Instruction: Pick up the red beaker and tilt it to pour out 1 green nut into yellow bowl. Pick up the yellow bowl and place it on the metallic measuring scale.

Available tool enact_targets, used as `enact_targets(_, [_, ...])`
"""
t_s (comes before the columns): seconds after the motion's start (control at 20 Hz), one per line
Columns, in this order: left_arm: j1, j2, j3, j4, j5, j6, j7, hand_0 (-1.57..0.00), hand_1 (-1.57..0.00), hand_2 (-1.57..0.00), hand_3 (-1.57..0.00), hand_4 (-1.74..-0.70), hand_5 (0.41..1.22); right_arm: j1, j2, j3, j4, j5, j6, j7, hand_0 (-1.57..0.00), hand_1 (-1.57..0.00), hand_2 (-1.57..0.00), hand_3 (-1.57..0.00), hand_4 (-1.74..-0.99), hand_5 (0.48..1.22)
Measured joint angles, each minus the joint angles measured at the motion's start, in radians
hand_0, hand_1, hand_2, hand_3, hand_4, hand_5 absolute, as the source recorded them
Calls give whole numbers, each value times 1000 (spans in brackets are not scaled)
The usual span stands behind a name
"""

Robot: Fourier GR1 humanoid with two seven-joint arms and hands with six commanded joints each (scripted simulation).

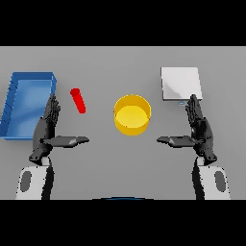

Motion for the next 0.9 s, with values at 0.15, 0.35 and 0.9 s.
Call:
enact_targets(0.15, [-7,5,6,5,4,-1,3,1,1,1,1,-1204,652,1,0,1,-1,0,0,-1,1,1,1,1,-1245,681])
enact_targets(0.35, [9,41,-18,-22,-36,-11,-9,1,1,1,1,-1207,649,38,-44,44,-40,105,-18,-85,1,1,1,1,-1242,678])
enact_targets(0.9, [-6,69,-91,-32,-120,-39,82,1,1,1,1,-1331,713,105,-72,114,-135,204,-14,-93,1,1,1,1,-1280,679])
